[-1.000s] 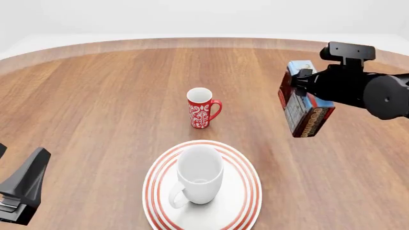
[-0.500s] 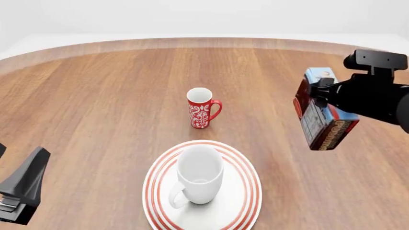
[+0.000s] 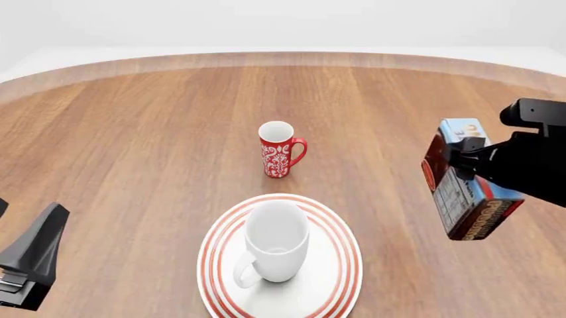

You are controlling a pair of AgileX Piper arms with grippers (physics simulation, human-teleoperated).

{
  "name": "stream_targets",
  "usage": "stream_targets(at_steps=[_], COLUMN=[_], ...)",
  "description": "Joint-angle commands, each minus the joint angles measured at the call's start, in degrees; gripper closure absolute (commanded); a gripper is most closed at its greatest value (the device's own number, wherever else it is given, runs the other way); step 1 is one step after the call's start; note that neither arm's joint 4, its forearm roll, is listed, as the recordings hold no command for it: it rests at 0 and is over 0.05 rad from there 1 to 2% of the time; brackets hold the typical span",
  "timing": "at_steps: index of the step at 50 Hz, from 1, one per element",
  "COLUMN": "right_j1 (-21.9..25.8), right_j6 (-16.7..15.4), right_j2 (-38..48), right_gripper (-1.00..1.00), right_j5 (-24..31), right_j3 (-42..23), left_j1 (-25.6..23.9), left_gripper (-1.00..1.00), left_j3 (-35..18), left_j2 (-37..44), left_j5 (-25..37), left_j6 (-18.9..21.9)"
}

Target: Pick up the white mug and put it on the plate, and put the chocolate pudding to the right of the plate.

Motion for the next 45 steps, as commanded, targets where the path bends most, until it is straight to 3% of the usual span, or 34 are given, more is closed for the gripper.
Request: stream_targets(at_steps=[1, 30, 45], right_j1=[-0.3, 1.6, 3.4], right_j6=[1.0, 2.2, 3.2], right_j2=[-3.4, -7.8, -11.4], right_gripper=[1.00, 1.00, 1.00], right_j5=[1.3, 2.9, 6.2], right_j3=[3.4, 10.2, 11.4], left_j1=[-0.1, -0.1, -0.1], left_gripper=[-1.00, -1.00, -1.00], left_j3=[0.0, 0.0, 0.0], left_j2=[0.0, 0.0, 0.0], left_j5=[0.0, 0.0, 0.0], left_j6=[0.0, -0.1, -0.1])
